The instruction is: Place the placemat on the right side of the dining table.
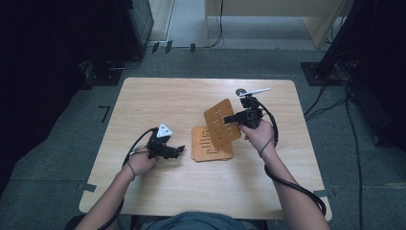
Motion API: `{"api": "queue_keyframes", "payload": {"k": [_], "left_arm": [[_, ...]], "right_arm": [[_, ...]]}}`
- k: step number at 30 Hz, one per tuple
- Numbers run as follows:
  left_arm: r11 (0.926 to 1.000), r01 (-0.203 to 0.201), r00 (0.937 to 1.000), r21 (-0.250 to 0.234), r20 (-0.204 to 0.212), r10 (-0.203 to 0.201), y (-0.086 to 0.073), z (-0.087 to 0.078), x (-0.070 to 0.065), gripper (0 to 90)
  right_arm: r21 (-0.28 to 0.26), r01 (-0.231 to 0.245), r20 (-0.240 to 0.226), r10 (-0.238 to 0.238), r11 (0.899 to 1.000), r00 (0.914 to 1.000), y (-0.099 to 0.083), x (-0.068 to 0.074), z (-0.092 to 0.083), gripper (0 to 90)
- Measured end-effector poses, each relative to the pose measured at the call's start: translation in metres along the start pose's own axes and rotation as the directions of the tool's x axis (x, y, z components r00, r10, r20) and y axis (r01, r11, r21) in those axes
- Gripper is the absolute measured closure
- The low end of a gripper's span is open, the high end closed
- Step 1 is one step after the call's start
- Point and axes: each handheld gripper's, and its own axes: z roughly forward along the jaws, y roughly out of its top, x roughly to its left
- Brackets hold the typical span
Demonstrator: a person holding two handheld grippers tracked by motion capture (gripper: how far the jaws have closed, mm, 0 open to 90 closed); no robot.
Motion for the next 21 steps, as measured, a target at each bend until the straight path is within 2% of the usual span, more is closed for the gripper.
{"api": "queue_keyframes", "payload": {"k": [21], "left_arm": [[1.0,-0.005,0.9999,0.001,0.009,0.005,0.0,0.0,0.0,10.9]], "right_arm": [[-0.034,-0.038,0.043,0.039,0.999,0.9983,-0.003,-0.017,-0.018,87.3]]}}
